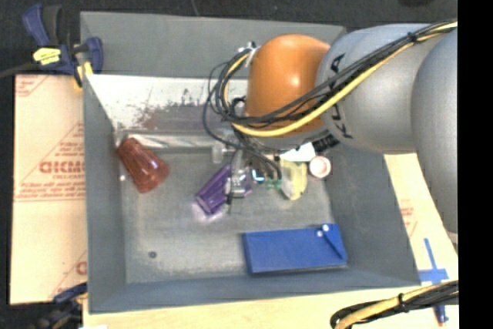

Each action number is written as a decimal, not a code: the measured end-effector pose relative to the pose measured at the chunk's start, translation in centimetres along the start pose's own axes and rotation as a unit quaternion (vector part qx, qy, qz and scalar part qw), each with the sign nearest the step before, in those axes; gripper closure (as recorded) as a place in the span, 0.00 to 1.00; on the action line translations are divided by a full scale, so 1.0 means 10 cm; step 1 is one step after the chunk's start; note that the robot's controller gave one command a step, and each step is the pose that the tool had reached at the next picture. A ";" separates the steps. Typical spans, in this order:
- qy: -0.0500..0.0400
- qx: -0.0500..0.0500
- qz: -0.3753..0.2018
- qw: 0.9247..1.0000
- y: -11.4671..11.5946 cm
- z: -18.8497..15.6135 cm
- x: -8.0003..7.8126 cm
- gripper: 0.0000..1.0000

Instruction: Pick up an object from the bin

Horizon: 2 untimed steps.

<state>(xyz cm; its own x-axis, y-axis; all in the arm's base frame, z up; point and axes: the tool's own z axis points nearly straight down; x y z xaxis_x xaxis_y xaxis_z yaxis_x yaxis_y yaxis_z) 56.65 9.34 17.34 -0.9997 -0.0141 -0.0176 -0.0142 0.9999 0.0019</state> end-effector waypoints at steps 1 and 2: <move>0.003 0.000 0.022 1.000 0.11 0.20 0.10 0.00; 0.001 0.000 -0.086 0.996 0.14 -0.50 0.09 0.00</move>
Offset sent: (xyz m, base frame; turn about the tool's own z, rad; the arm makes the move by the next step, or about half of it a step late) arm -0.0085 0.0190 0.0666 -0.1908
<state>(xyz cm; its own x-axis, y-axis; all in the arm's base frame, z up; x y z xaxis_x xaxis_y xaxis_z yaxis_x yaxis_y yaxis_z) 55.66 10.74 22.29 -0.9827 -0.1847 -0.0164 -0.1847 0.9828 -0.0008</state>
